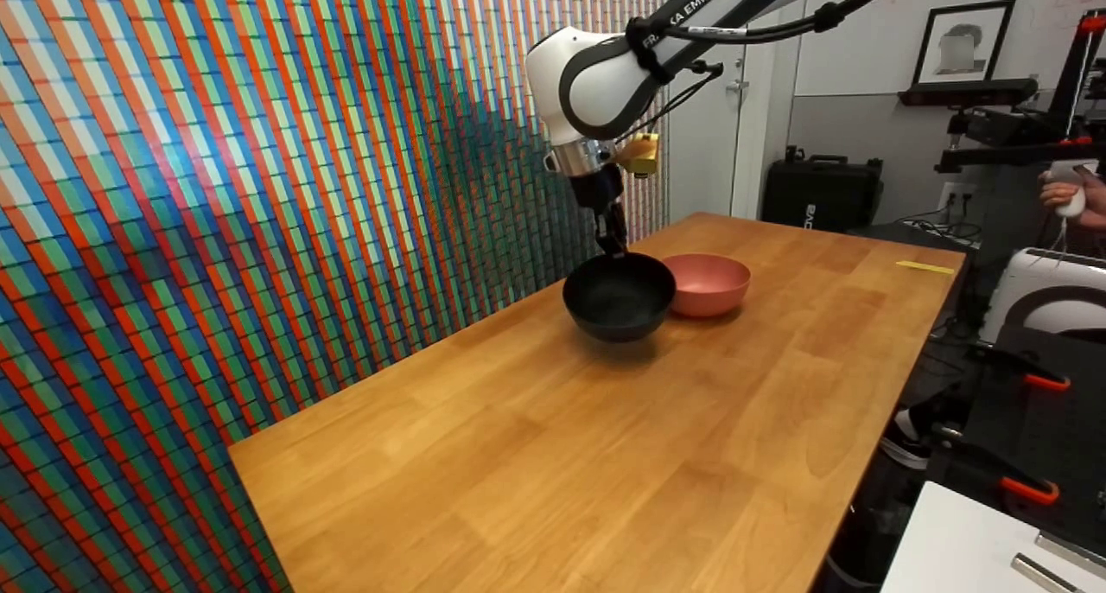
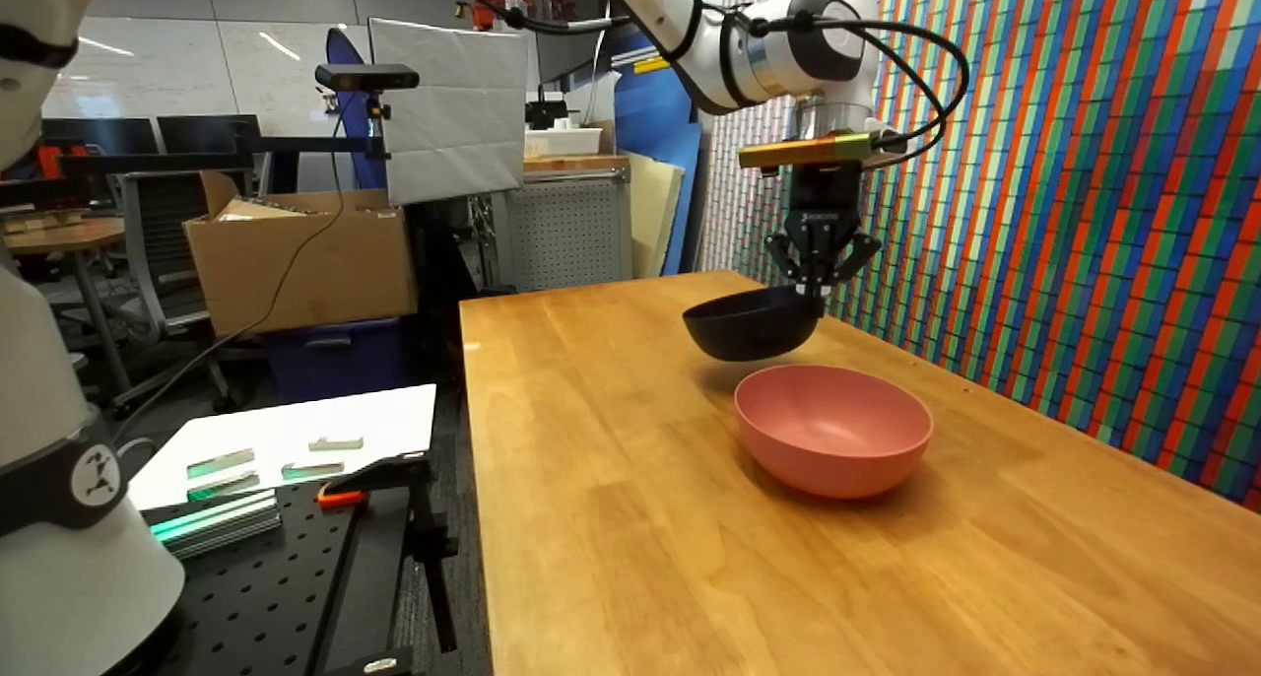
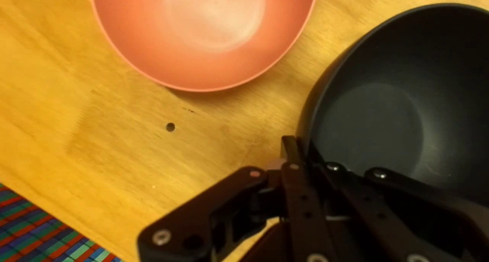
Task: Put the black bowl in the pink bowl
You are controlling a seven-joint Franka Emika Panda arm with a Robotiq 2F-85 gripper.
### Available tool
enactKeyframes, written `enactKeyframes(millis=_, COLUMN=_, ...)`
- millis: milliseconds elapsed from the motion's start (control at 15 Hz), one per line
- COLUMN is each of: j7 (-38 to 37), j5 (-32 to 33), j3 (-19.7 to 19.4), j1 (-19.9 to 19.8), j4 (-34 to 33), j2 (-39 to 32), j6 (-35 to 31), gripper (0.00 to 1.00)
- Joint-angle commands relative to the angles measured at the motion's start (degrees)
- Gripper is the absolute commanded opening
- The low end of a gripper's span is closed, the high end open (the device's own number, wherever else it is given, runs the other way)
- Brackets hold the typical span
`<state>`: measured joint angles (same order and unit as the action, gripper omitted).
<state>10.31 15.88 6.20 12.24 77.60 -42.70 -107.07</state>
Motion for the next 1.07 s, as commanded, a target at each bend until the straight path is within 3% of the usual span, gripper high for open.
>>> enactKeyframes(millis=0, j7=1.04, j5=-1.08, j3=-0.59, j1=-1.5, j4=-0.59, j2=4.27, j6=2.19, gripper=0.01)
enactKeyframes(millis=533, j7=-0.88, j5=-1.44, j3=-4.06, j1=-6.83, j4=7.16, j2=12.79, j6=1.64, gripper=0.01)
enactKeyframes(millis=1000, j7=0.12, j5=-5.88, j3=-4.51, j1=-11.81, j4=13.88, j2=13.41, j6=1.18, gripper=0.01)
